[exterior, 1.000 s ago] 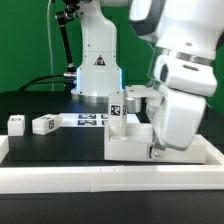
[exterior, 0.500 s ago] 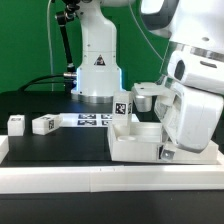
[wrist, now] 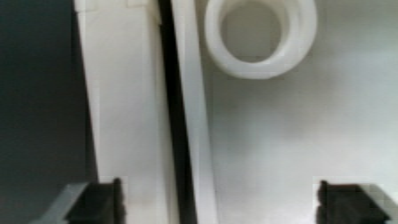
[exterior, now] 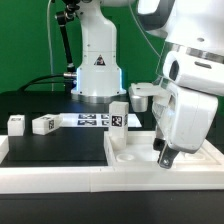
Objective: Assemble square table
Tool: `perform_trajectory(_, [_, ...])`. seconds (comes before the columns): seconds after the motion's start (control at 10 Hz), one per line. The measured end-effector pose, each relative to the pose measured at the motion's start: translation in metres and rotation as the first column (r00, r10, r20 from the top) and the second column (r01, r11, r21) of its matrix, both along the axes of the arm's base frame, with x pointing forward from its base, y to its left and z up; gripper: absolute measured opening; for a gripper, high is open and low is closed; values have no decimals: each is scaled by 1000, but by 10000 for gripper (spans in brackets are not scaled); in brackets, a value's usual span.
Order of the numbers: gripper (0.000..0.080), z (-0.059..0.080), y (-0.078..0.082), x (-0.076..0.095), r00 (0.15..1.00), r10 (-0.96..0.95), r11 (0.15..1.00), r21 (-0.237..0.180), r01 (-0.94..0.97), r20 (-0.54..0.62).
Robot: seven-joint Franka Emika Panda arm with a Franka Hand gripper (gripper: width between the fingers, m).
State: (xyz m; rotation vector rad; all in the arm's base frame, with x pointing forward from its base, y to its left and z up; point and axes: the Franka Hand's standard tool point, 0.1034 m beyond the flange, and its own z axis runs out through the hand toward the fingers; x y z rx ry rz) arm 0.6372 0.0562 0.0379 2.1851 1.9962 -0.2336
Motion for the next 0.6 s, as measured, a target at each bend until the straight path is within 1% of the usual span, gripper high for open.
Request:
perform_trajectory(0.1, [631, 8, -3, 0, 1000, 6, 1000, -10, -6, 11])
perform_trajectory(0.3, [644, 35, -18, -10, 1000, 6, 1000, -26, -6, 25])
perform_trajectory(0.4, [649, 48, -29, -15, 999, -10, 1000, -26, 11, 33])
perform_trajectory(0.5, [649, 60, -42, -25, 999, -31, 999, -25, 32, 38])
perform_trajectory(0.6, [649, 63, -53, -32, 998, -41, 999, -17, 42, 55])
